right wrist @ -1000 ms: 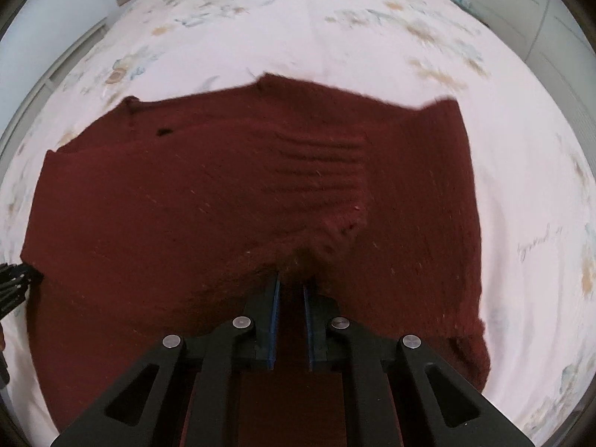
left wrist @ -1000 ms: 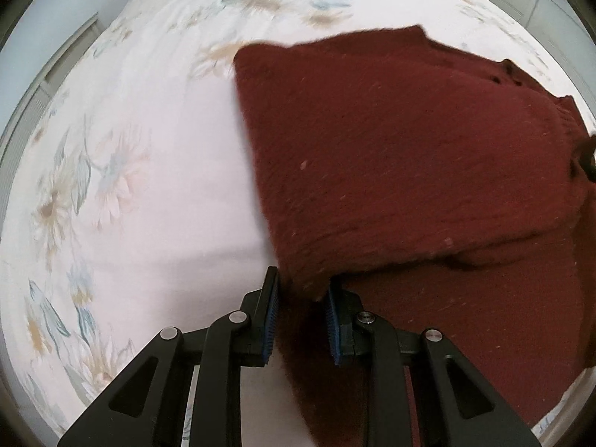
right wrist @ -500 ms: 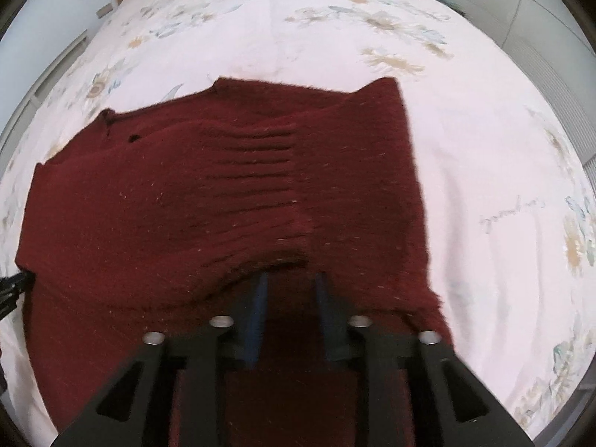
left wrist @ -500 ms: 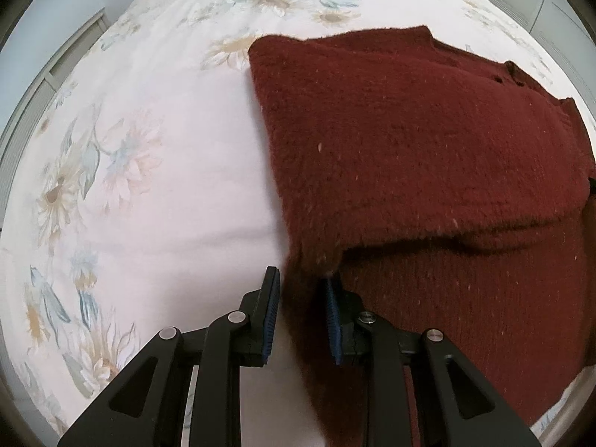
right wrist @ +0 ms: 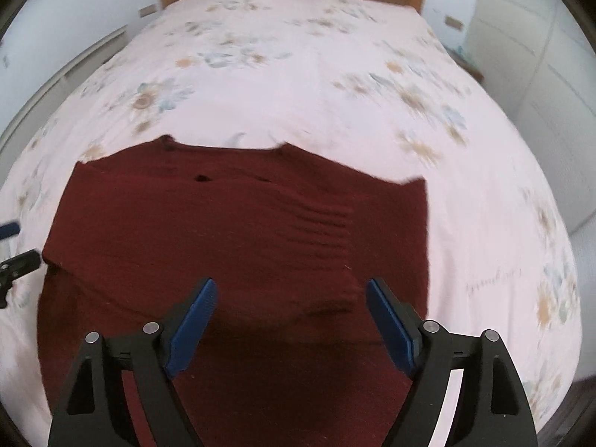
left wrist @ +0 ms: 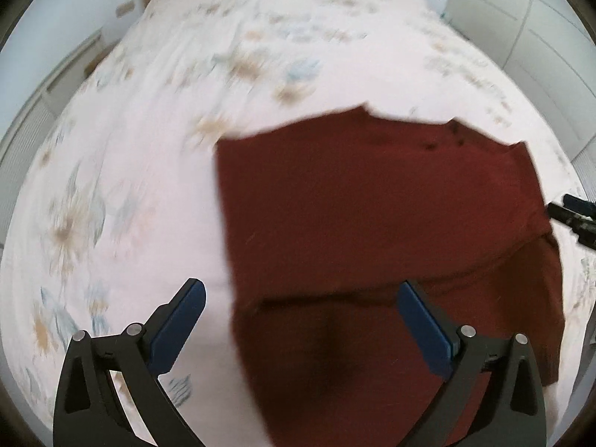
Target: Fold small clothes
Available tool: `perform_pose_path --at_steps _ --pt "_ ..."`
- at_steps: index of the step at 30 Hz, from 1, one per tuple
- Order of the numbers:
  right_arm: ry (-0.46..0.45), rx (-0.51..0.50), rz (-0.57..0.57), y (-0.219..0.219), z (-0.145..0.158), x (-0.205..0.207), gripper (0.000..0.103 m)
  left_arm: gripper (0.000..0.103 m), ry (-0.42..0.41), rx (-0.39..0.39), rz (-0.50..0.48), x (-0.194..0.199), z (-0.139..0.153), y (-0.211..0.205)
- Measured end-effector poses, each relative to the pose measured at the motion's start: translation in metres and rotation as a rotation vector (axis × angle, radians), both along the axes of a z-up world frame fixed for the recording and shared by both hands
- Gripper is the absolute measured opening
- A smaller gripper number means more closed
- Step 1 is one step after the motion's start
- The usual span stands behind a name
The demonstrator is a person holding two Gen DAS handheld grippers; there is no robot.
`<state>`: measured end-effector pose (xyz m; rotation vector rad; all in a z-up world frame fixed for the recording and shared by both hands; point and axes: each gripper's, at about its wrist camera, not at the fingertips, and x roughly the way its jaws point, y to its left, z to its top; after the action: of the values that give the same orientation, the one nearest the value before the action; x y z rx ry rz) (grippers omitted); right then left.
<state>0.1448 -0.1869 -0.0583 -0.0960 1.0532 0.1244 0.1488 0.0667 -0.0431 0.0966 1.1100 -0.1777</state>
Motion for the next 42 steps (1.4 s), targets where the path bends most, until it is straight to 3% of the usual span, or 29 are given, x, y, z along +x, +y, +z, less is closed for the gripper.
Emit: perform_pose_path --at_steps 3,9,16,20,27,32,39,42 --pt "0.002 -0.008 0.03 0.021 -0.008 0.001 0.101 0.102 -0.028 0.006 -0.033 0.005 -0.003 -0.03" --pt "0.019 -0.023 0.062 0.038 -0.041 0.002 0.102 0.102 -0.039 0.028 -0.028 0.024 -0.042 -0.072" --pt "0.058 -0.033 0.025 0.022 -0.083 0.013 0.102 0.102 0.018 0.077 -0.015 0.03 -0.086 -0.059" --pt "0.056 -0.004 -0.039 -0.01 -0.086 0.01 0.102 0.102 -0.003 0.103 -0.005 0.029 -0.089 -0.047" --pt "0.051 0.074 -0.106 -0.062 -0.089 0.001 0.102 0.102 -0.016 0.058 0.009 0.021 -0.096 -0.019" --pt "0.054 0.07 -0.116 -0.059 -0.091 0.001 0.102 0.102 -0.033 0.043 0.018 0.014 -0.093 -0.022" --pt "0.032 0.073 -0.135 -0.057 -0.063 -0.017 0.102 0.102 -0.011 0.036 0.04 0.008 -0.075 -0.021" --pt "0.01 0.073 -0.134 -0.058 -0.048 -0.028 0.102 0.102 -0.039 0.047 0.048 -0.001 -0.061 -0.022"
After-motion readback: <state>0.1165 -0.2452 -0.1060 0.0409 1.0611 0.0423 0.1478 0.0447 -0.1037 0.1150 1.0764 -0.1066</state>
